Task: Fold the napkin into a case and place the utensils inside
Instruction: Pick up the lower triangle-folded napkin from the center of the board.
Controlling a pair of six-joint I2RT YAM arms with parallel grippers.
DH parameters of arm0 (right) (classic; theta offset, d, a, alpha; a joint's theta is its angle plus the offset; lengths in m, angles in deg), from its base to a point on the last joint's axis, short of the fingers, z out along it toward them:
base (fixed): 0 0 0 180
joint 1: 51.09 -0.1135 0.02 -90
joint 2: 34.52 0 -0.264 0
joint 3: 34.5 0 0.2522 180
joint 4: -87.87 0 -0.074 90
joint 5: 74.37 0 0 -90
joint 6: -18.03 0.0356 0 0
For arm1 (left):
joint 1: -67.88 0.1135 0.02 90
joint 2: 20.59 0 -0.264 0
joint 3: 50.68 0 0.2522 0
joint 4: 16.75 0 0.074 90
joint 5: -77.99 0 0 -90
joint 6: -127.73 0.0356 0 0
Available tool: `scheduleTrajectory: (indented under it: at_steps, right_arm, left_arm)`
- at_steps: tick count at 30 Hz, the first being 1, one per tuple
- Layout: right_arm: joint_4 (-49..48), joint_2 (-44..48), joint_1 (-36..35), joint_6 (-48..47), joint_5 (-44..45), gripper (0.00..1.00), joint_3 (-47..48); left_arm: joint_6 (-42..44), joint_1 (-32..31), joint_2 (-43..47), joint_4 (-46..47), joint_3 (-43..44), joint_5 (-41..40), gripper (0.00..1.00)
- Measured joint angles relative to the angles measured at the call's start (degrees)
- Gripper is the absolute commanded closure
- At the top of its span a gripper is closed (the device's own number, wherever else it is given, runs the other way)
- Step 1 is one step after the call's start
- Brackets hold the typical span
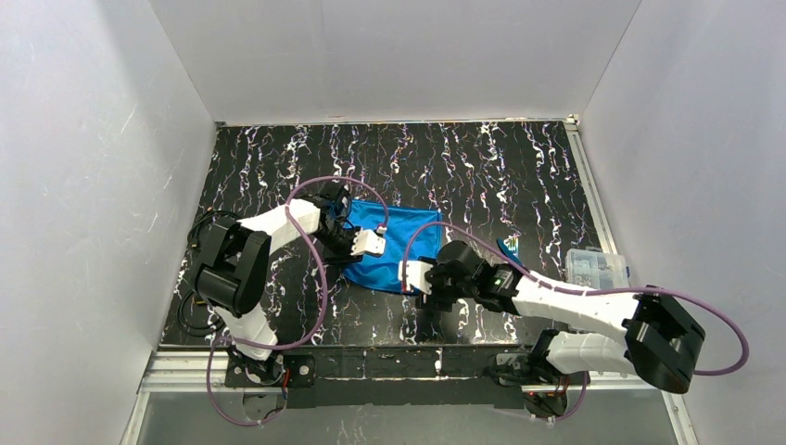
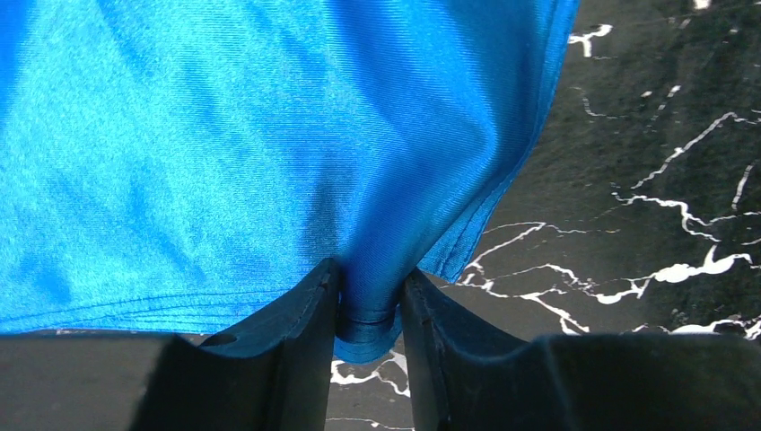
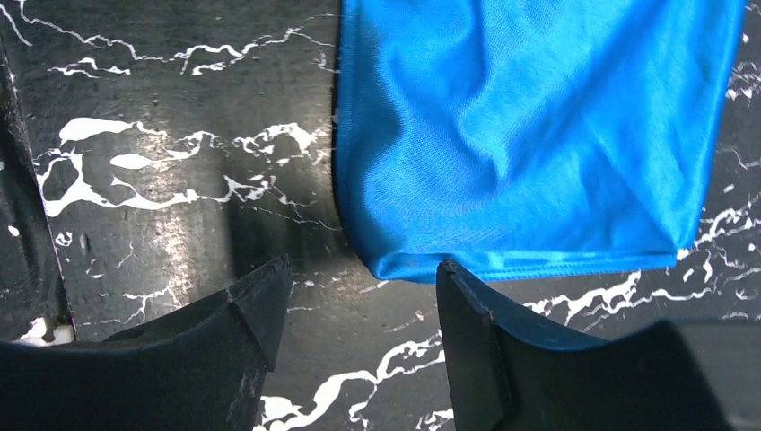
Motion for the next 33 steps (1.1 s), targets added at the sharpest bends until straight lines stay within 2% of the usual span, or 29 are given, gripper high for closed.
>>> scheduleTrajectory:
  at_steps: [5,10,15,19,23,25,29,33]
  right_arm:
    - [-5.7,-3.5,-3.8,-2.3,4.0,0.38,-3.4]
    - [-11.8,-8.0,-4.3,-3.8,6.7,0.43,-5.2]
    - [-17.7,-11.6,-4.3,-4.2,8.9,0.66,-5.2]
    - [-20.2,-13.5,-3.6,-3.7,9.7,0.76,-5.2]
    - [-18.2,-14.2,-1.1,-1.4,8.2,0.90,-3.7]
    - [-16.1,-14.6,-0.2,0.2,6.8,0.99,-2.0]
    - [-11.3,-15.5,0.6,4.3,3.6,0.99,2.0]
    - [-7.3,-15.6,0.6,9.5,0.0,0.99,4.4]
  left_arm:
    - [-0.4,1.0,-1.7,-0.3,2.1,0.4,0.70]
    - [-0.3,1.3,-1.9,-0.7,2.3,0.7,0.69]
    - [0.3,1.3,-2.0,-1.2,2.5,0.8,0.71]
    - [1.1,1.3,-2.1,-1.8,2.6,0.8,0.77]
    - [1.9,1.4,-2.9,-2.8,3.6,0.8,0.90]
    - [2.1,1.6,-3.6,-3.6,4.5,1.0,0.93]
    - [2.4,1.8,-4.8,-5.7,6.3,1.2,0.99]
    - [2.6,2.1,-5.0,-9.5,6.8,1.6,1.00]
